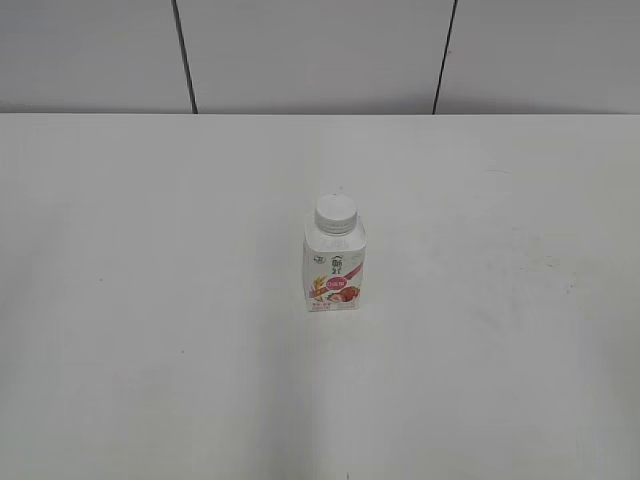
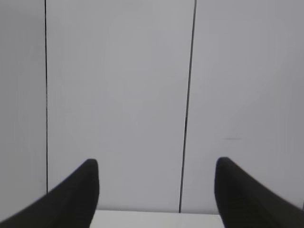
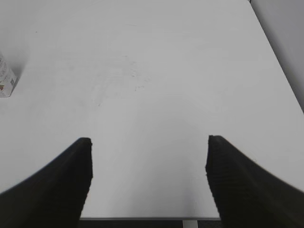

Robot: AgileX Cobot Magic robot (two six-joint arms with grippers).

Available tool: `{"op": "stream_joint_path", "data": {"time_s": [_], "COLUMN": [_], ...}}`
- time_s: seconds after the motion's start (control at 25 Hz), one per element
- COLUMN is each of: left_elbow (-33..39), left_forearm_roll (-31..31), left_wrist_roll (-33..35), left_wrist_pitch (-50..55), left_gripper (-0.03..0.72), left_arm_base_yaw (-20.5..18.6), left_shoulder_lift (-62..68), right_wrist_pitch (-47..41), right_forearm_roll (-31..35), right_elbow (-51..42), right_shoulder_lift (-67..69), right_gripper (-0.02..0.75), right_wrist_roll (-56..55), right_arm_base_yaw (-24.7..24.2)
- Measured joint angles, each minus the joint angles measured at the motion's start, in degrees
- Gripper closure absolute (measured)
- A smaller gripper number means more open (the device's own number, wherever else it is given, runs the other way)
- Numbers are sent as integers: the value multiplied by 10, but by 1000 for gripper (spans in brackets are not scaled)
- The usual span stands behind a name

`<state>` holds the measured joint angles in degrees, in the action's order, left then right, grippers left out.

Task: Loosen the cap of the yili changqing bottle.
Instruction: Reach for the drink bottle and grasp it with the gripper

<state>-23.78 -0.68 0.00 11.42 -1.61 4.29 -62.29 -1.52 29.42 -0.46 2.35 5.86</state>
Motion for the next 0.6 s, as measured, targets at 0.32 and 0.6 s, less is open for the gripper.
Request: {"op": "stream_joint_path", "data": {"time_s": [0.32, 0.6], "left_elbow": [49, 50], "left_forearm_roll": [-5, -5], "left_wrist_roll": [0, 0], "left_wrist_pitch": [-168, -313], "left_gripper": [217, 217], "left_arm_base_yaw": [0, 0], "left_shoulder_lift": [165, 333], "right_wrist_pitch": [0, 0], "right_forearm_roll": [0, 0], "right_elbow": [0, 0], "right_shoulder_lift": [0, 0], "right_gripper": [151, 151], "right_wrist_roll": [0, 0], "right_arm_base_yaw": [0, 0]}}
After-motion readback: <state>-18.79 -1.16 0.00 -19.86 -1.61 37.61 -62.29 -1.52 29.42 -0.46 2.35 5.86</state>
